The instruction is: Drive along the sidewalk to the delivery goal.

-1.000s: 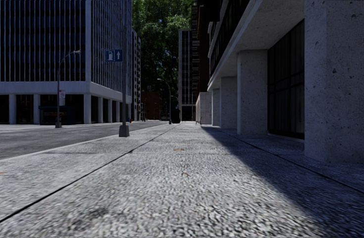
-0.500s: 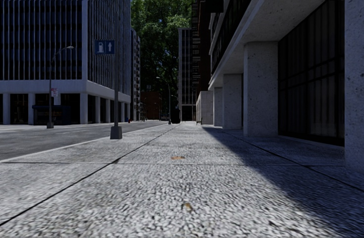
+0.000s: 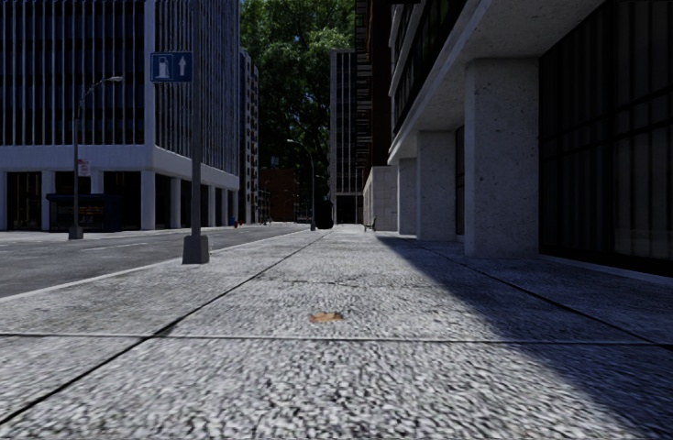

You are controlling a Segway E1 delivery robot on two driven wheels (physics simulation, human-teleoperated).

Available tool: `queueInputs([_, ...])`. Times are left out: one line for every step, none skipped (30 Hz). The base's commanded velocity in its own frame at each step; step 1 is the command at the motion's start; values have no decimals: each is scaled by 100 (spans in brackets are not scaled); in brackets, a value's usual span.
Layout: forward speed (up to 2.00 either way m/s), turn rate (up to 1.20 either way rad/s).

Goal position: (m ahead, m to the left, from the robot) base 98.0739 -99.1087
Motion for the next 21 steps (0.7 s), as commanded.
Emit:
queueInputs([200,0])
queueInputs([200,0])
queueInputs([200,0])
queueInputs([200,0])
queueInputs([200,0])
queueInputs([200,0])
queueInputs([200,0])
queueInputs([200,0])
queueInputs([200,0])
queueInputs([200,0])
queueInputs([200,0])
queueInputs([200,0])
queueInputs([200,0])
queueInputs([200,0])
queueInputs([200,0])
queueInputs([200,0])
queueInputs([200,0])
queueInputs([200,0])
queueInputs([200,0])
queueInputs([200,0])
queueInputs([200,0])
